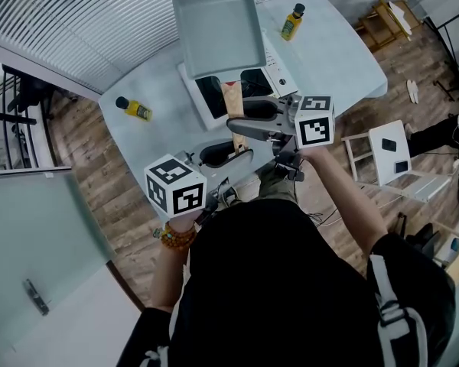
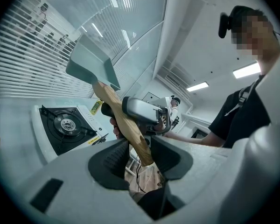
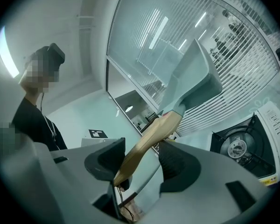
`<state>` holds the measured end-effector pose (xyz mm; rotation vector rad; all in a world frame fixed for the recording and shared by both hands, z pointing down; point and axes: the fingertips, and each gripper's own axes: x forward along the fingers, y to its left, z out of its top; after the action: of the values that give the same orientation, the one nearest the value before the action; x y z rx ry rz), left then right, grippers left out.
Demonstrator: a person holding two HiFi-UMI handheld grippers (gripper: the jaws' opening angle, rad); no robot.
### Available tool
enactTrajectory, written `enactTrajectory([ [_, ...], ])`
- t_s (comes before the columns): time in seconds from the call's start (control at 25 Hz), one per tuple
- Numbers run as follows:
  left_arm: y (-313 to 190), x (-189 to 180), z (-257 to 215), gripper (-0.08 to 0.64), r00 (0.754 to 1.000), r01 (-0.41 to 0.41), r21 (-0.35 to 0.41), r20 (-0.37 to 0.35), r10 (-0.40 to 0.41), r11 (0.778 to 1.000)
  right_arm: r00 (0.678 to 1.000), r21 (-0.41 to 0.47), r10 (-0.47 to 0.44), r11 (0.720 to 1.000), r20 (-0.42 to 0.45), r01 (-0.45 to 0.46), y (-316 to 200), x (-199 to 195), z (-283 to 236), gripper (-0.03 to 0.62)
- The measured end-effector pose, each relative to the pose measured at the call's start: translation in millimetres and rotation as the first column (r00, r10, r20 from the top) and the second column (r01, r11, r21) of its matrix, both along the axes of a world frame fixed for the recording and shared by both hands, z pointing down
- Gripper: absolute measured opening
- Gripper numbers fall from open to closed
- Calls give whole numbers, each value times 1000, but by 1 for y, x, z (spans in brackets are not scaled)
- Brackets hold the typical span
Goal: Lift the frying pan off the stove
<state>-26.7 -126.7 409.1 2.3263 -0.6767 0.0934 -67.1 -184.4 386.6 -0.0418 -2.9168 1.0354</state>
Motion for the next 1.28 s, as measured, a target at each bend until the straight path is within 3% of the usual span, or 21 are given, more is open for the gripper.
enactTrajectory([
  [1.28, 3, 4, -3, 158, 1000, 5, -3, 3, -5, 1000, 1000, -44, -1, 999, 15, 1, 2, 3, -2, 210],
])
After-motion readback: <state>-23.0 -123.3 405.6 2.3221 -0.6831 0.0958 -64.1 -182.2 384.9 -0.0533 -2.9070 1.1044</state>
